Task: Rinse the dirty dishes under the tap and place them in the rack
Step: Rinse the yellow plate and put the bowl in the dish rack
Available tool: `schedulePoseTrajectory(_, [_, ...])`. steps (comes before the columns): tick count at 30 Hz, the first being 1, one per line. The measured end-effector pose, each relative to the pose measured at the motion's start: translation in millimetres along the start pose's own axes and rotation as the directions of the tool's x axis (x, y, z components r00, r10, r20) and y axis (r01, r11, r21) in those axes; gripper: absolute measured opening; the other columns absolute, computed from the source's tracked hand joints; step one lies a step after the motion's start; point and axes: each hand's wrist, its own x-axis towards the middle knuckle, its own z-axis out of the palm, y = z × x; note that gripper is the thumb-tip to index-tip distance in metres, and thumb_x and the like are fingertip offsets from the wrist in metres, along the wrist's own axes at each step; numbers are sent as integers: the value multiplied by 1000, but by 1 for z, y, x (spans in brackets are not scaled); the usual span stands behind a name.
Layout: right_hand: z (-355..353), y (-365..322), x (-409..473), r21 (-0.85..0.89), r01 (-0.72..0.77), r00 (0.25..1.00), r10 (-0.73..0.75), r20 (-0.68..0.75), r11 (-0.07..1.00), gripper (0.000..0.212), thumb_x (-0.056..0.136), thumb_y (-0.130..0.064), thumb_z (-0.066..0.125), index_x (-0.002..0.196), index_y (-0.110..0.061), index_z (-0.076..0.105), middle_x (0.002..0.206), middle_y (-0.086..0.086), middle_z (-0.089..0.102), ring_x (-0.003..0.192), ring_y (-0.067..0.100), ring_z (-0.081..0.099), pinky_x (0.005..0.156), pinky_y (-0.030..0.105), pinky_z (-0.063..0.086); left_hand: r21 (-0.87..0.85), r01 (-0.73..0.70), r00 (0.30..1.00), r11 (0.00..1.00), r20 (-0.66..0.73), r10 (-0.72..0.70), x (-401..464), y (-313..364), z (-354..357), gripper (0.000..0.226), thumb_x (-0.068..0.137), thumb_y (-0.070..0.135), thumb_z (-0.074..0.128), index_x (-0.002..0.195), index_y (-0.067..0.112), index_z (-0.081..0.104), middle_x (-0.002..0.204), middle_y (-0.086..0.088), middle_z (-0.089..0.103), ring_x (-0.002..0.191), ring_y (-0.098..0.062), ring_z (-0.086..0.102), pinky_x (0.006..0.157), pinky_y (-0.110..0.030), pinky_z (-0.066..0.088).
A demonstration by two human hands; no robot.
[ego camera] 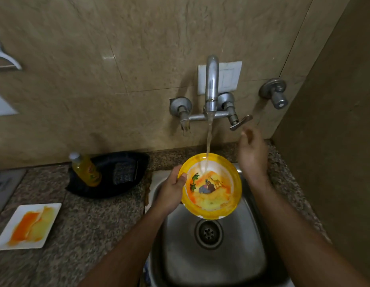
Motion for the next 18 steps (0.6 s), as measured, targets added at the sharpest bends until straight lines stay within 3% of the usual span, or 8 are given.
schedulePoseTrajectory(2, [-4,13,-28,-73,122,992,-121,21,990,21,90,-16,49,103,-13,65,101,5,65,95,24,60,78,27,41,-20,-2,1000,1000,0,2,3,1,5,31,105,27,42,135,26,48,120,-3,66,108,-20,65,92,-45,55])
schedulePoseTrajectory(4, [3,31,-49,-191,181,953,-125,275,965,24,85,-15,52,104,-14,67,110,8,65,100,25,62,82,27,44,-23,-23,1000,999,-6,23,7,3,11,24,106,24,40,126,31,50,115,0,66,101,-12,65,85,-30,56])
schedulePoseTrajectory(7, [30,56,-71,-380,378,793,-84,603,844,62,85,-41,34,134,-11,56,142,13,51,130,29,48,108,38,39,-1,-39,998,999,-43,38,12,6,23,21,106,23,39,121,32,50,107,7,64,94,-1,61,76,-11,49])
schedulePoseTrajectory(9, [46,66,-89,-361,610,645,-177,743,706,69,93,-44,20,150,-7,33,158,18,27,147,34,21,120,47,22,-1,-60,995,998,-82,60,18,8,28,21,105,24,41,121,29,54,108,4,66,98,-9,63,86,-20,51])
schedulePoseTrajectory(11, [41,70,-97,-243,694,516,-232,825,678,68,99,-46,21,155,-9,21,164,12,10,151,25,7,122,43,6,-21,-53,994,998,-94,51,25,5,27,25,105,25,43,125,23,57,114,-4,68,106,-18,63,97,-38,51])
schedulePoseTrajectory(12, [37,76,-96,-221,706,490,-240,838,672,69,98,-49,23,156,-11,19,163,7,7,151,21,5,121,42,4,-28,-37,996,999,-88,34,27,2,25,27,105,24,43,127,21,58,118,-6,67,109,-21,63,99,-42,50])
schedulePoseTrajectory(15, [34,81,-79,-371,665,608,-182,773,648,75,97,-60,9,156,-14,18,161,1,2,151,26,7,122,47,10,-28,-9,996,1000,-92,7,30,-2,29,24,104,22,45,123,24,59,120,-8,67,110,-22,64,100,-44,50])
schedulePoseTrajectory(18, [44,67,-86,-300,691,495,-127,859,658,80,94,-59,1,157,-11,7,165,9,-2,152,26,-1,123,46,2,-81,20,994,997,-108,-29,38,2,33,23,104,18,45,120,20,61,117,-10,68,108,-22,63,96,-37,49])
